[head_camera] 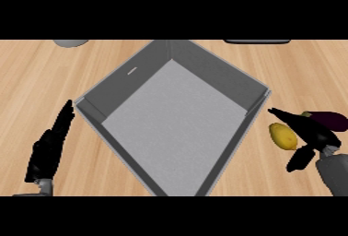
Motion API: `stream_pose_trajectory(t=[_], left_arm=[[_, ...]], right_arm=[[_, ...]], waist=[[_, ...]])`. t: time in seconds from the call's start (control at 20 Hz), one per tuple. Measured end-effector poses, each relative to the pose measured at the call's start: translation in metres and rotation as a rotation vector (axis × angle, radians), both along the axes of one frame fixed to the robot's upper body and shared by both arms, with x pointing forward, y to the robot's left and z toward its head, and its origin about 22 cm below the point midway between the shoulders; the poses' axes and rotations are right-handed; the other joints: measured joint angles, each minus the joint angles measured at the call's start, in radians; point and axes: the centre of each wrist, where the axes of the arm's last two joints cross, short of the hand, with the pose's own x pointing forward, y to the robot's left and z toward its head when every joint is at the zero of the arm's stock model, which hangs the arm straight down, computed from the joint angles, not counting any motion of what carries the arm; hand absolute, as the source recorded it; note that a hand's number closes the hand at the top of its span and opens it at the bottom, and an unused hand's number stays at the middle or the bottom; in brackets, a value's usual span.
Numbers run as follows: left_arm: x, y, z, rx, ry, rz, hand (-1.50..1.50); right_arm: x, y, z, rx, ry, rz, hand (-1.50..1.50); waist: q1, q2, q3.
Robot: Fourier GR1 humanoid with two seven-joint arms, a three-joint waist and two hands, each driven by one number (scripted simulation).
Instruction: Pick the lemon from the cutting board and place it in the cardboard box
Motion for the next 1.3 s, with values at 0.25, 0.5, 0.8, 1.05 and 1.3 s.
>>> stream_pose_trajectory(t=[0.25, 0.5, 0.8, 1.05, 1.3], left_arm=[[-0.002, 0.000, 0.003, -0.001, 0.010, 0.001, 0.00], [0.006, -0.002, 0.000, -0.002, 0.007, 0.005, 0.00], [0.009, -0.008, 0.002, 0.000, 0.003, 0.001, 0.00], [0.003, -0.005, 0.001, 0.000, 0.004, -0.004, 0.00], [0.004, -0.006, -0.001, 0.002, 0.004, -0.002, 0.00]], right_arm=[[0.001, -0.004, -0.007, 0.025, 0.005, 0.006, 1.50], [0.000, -0.006, -0.013, -0.027, -0.138, 0.011, 1.50], [0.008, -0.006, -0.004, -0.061, -0.261, 0.021, 1.50], [0.024, 0.020, 0.007, -0.135, -0.346, 0.039, 1.50], [0.024, 0.039, 0.025, -0.174, -0.433, 0.041, 1.50]], waist=[[0.000, 0.000, 0.000], [0.000, -0.001, -0.002], [-0.001, -0.001, -0.001], [0.002, 0.000, 0.000], [-0.002, -0.001, 0.000]])
